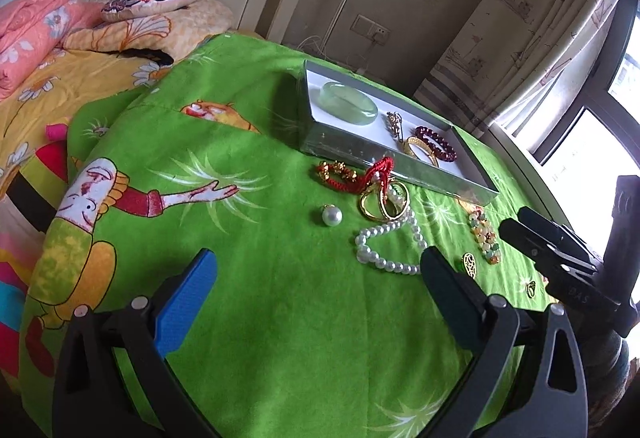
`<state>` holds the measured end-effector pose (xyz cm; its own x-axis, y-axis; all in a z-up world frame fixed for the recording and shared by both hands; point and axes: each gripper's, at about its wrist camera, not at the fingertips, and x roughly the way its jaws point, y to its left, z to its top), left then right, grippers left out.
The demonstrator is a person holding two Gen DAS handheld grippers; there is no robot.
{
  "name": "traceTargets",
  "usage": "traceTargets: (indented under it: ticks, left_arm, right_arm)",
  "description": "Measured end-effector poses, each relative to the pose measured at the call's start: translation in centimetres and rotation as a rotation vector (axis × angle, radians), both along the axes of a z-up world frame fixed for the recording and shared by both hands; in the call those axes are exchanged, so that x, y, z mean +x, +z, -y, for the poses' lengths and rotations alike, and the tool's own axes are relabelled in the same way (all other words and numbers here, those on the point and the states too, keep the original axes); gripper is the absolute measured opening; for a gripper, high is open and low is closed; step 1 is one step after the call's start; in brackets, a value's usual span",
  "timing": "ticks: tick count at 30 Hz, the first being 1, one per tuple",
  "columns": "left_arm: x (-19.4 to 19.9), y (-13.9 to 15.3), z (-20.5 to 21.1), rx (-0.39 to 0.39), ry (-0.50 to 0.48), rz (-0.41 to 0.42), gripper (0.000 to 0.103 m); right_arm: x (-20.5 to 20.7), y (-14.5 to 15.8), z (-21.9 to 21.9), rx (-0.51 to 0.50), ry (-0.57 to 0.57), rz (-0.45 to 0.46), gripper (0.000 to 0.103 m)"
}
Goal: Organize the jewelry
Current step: 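Withdraw both grippers from the tray toward the remaining jewelry, then grasp the gold ring with the right gripper and lift it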
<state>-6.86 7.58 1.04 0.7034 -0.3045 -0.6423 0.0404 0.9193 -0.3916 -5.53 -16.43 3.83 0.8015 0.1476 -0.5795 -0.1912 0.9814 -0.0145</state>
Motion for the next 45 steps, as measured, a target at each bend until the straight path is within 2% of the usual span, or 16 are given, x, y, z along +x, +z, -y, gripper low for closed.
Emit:
traceTargets:
  ticks: [6,13,18,21,26,29,33,36,45]
  left_arm:
    - [-0.2,0.0,0.0,-0.025,-0.018,0.007,0.1]
    - [-0.2,-0.1,0.3,-0.012,-0.014,0.007,0.1]
    - [-0.2,-0.1,-0.1,-0.04,-0.026,0.004,0.1]
    - [-0.4,0.0,-0.1,-0.036,-0.027,0.017,0.1]
    - [-0.3,-0.1,0.1,-0.039,-0.031,0.018,0.1]
    - [-0.2,-0.1,0.1,-0.044,-0.031,0.012,0.1]
    - [-0.2,-0.1,0.4,-0.022,-0.039,0.012,0.1]
    - [-0.1,-0.1,0.4,-0.018,-0.036,0.008,0.1]
    - [0.2,-0.3,1.0,0.021,-0.046,-0.017,0.1]
  right_arm:
    - [2.8,-1.0,-5.9,-0.111,0.141,-0.065,0.059]
    - [5.6,-1.9,-11.1,-0.198,0.274,-0.144,0.055]
    - [7.2,-2.6,-12.3,-0.24,0.311,-0.188,0.042]
    - [7.8,-3.3,-12.7,-0.263,0.329,-0.209,0.043]
    - [7.5,-3.4,-13.0,-0.298,0.349,-0.167,0.038]
    - [6.3,-3.2,-12.7,-0.284,0.354,-0.124,0.038]
    - [4.3,-1.9,-10.5,-0.189,0.341,-0.075,0.038]
    - [2.9,-1.1,-8.5,-0.155,0.319,-0.047,0.038]
    - [0.3,-1.5,-0.5,-0.027,0.146,-0.05,0.038]
